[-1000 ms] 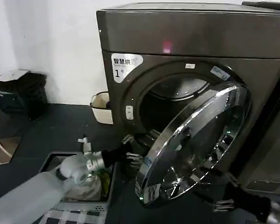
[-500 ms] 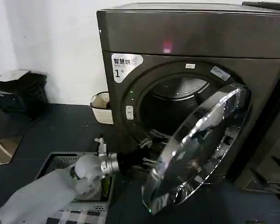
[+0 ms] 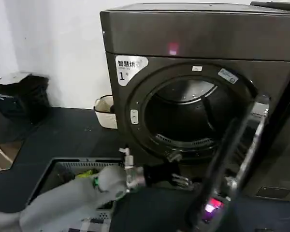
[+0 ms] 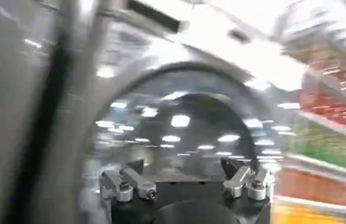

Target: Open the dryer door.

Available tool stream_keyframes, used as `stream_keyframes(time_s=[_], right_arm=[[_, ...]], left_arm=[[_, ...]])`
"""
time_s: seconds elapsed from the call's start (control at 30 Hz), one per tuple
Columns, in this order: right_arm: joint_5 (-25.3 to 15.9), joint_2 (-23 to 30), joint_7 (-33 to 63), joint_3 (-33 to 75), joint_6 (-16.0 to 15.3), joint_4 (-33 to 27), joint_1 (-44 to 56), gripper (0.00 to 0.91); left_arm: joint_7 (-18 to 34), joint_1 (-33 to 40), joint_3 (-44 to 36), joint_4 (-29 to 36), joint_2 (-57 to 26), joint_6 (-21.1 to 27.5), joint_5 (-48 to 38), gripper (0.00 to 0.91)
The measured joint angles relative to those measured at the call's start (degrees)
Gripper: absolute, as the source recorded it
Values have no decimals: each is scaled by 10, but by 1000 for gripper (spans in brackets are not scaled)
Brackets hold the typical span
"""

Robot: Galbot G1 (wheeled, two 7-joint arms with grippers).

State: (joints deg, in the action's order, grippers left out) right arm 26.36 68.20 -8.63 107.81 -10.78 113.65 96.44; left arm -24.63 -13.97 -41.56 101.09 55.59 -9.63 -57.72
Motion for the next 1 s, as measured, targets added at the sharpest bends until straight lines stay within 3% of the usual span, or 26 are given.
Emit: stream_keyframes(time_s=[0.23,0.43,0.57,0.7,1.0], right_arm=[[-40,10,54,58,-9,-2,-7,907],[-45,11,86,97,-17,-17,-6,907],[-44,8,94,120,-21,-30,-3,907],[-15,5,93,137,-27,-38,1,907],[-9,2,92,152,-26,-38,2,907]], left_arm=[[23,22,-42,-20,55,5,1,907],[44,43,-76,-48,107,2,5,907],[53,55,-95,-76,150,-2,13,907],[57,59,-105,-111,197,-7,26,907],[72,61,-107,-201,296,-18,62,907]])
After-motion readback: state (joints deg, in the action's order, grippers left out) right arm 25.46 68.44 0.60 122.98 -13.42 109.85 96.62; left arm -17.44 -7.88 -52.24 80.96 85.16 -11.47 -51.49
